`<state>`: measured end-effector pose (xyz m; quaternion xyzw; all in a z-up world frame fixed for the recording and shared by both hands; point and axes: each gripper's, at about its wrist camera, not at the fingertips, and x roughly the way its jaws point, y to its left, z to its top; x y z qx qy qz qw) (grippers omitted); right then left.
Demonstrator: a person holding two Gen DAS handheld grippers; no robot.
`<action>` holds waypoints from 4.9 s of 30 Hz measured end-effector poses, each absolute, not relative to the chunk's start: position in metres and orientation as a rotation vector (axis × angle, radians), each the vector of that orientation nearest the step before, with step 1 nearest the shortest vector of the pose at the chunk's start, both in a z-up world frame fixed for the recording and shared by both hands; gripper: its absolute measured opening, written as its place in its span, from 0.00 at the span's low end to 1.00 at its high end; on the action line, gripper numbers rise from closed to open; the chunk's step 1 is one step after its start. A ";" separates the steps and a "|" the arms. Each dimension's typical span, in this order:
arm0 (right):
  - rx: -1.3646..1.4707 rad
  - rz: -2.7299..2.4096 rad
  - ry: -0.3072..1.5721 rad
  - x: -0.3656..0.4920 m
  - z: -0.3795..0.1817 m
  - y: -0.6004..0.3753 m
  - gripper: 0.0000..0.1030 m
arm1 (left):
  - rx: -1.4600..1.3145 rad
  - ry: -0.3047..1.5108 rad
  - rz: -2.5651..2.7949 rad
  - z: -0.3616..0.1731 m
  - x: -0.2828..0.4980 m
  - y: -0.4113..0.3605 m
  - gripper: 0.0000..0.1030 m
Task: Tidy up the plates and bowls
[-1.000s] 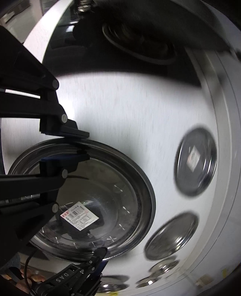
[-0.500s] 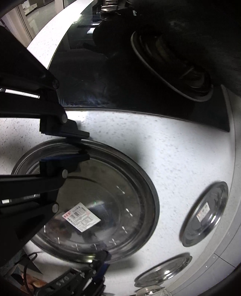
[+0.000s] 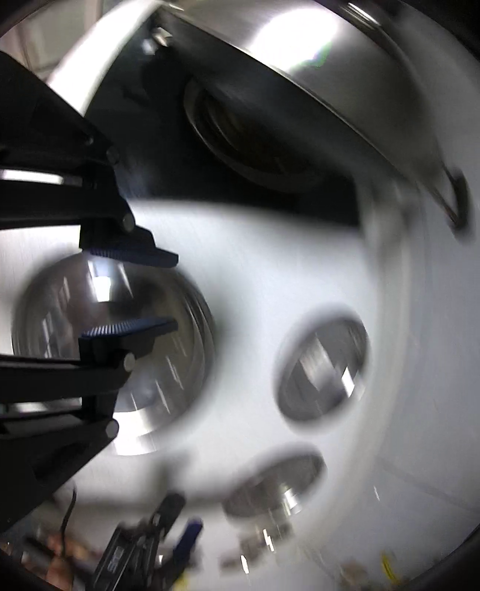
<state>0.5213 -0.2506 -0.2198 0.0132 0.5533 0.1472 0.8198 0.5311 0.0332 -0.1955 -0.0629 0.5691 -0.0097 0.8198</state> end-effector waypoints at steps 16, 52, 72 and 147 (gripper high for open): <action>0.312 -0.032 1.165 0.618 -0.251 -0.427 0.86 | -0.336 1.465 -0.278 -0.257 0.706 -0.155 0.49; 0.180 0.041 1.253 0.591 -0.258 -0.370 0.10 | -0.064 1.384 -0.126 -0.287 0.709 -0.160 0.10; -0.027 0.451 1.310 0.480 -0.235 -0.176 0.11 | -0.061 1.398 0.123 -0.277 0.521 0.029 0.14; -0.044 0.255 1.318 0.713 -0.315 -0.143 0.15 | -0.257 1.376 0.159 -0.311 0.752 0.023 0.13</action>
